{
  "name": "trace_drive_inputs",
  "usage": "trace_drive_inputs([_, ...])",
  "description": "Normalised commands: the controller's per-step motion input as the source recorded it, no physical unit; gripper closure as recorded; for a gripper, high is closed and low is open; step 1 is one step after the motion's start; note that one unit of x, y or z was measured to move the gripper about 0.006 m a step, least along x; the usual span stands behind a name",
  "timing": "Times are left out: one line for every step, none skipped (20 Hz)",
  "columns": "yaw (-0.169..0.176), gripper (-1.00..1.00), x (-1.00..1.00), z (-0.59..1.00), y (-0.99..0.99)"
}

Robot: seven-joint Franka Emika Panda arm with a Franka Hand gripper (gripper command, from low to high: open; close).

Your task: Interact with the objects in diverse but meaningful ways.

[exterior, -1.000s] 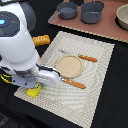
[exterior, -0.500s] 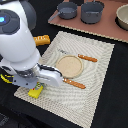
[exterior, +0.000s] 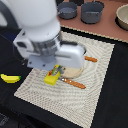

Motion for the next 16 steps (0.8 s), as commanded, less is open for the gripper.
trace_drive_inputs([0.0, 1.0, 0.81, 0.95, 0.65])
trace_drive_inputs([0.0, 1.0, 0.8, 0.93, 0.65])
trace_drive_inputs([0.0, 1.0, 0.78, 0.88, 0.66])
trace_drive_inputs([0.0, 1.0, 0.76, 0.77, 0.67])
trace_drive_inputs([0.0, 1.0, 0.75, 0.74, 0.67])
trace_drive_inputs([0.0, 1.0, 0.71, 0.63, 0.69])
trace_drive_inputs([0.0, 1.0, 0.7, 0.55, 0.7])
trace_drive_inputs([0.0, 1.0, 0.67, 0.47, 0.71])
trace_drive_inputs([0.0, 1.0, 0.63, 0.33, 0.74])
trace_drive_inputs([0.007, 1.0, 0.59, 0.18, 0.76])
trace_drive_inputs([0.015, 1.0, 0.56, 0.0, 0.78])
trace_drive_inputs([0.024, 1.0, 0.49, -0.05, 0.81])
trace_drive_inputs([0.031, 1.0, 0.44, -0.12, 0.79])
trace_drive_inputs([0.038, 1.0, 0.45, -0.15, 0.83])
trace_drive_inputs([0.04, 1.0, 0.43, -0.18, 0.8])
trace_drive_inputs([0.047, 1.0, 0.34, -0.28, 0.72])
